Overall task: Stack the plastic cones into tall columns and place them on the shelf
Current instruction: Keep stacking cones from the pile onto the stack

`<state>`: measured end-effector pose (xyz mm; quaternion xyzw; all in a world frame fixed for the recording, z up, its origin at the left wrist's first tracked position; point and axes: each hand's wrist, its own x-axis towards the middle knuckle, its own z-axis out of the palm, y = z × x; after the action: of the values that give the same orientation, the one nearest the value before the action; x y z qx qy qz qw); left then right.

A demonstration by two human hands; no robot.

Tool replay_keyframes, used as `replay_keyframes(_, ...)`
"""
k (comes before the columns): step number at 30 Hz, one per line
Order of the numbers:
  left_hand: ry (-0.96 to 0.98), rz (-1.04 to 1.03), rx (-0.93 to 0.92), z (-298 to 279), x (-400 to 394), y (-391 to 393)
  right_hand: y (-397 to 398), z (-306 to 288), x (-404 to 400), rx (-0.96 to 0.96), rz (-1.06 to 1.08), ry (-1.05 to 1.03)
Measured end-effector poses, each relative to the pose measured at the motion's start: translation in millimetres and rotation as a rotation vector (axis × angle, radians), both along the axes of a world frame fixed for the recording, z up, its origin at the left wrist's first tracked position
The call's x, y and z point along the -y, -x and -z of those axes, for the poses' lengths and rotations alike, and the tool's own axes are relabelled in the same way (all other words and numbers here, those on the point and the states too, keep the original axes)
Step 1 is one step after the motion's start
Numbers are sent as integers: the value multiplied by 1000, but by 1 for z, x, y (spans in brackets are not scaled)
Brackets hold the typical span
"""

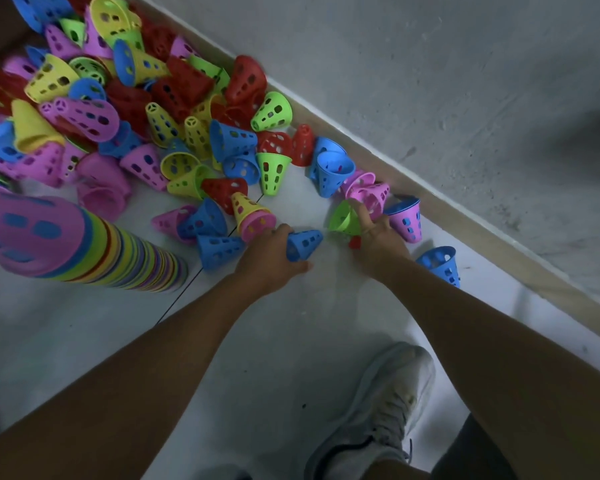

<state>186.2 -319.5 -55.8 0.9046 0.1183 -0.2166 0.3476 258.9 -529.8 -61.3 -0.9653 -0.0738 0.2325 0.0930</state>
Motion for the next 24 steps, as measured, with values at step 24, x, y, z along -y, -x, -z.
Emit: replay_keyframes(24,672,-321,365,-211,-53,28,-18,-79,-81,-137,-165,-154)
